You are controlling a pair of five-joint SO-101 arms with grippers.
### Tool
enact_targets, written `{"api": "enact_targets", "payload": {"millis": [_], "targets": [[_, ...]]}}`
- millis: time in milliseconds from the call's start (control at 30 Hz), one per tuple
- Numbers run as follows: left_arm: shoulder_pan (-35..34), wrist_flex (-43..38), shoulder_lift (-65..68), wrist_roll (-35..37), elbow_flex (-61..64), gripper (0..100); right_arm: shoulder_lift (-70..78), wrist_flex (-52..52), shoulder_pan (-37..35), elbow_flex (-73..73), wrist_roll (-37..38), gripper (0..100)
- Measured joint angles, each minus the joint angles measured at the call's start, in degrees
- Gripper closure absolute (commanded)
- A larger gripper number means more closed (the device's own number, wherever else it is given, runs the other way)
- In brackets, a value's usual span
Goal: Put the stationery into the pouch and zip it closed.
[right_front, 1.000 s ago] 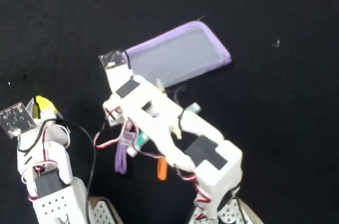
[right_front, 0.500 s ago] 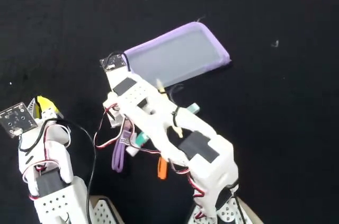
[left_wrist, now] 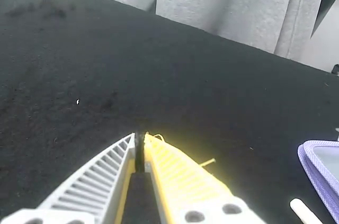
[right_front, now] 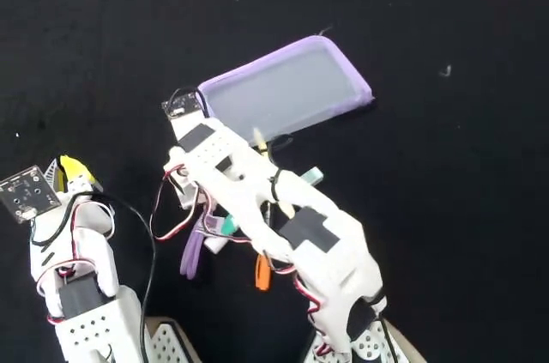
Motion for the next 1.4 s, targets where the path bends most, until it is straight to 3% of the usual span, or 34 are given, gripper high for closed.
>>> {"api": "enact_targets", "payload": {"millis": [133,633,833,1167,1400], "targets": [[0.0,0.0,0.0,0.0,0.0,96,0.7,0.53,0.35,-1.23,0.0,94.9],[0.0,0.0,0.0,0.0,0.0,96,-0.35,1.49,0.18,-1.32,0.0,98.8],[0.0,0.0,0.0,0.0,0.0,96,-0.7,5.71,1.76,-3.6,3.6,98.8],[0.0,0.0,0.0,0.0,0.0,96,-7.38,15.47,3.6,-14.42,9.49,98.8],[-1.58,0.0,0.0,0.0,0.0,96,-8.44,19.16,9.85,-27.96,9.67,98.8]]}}
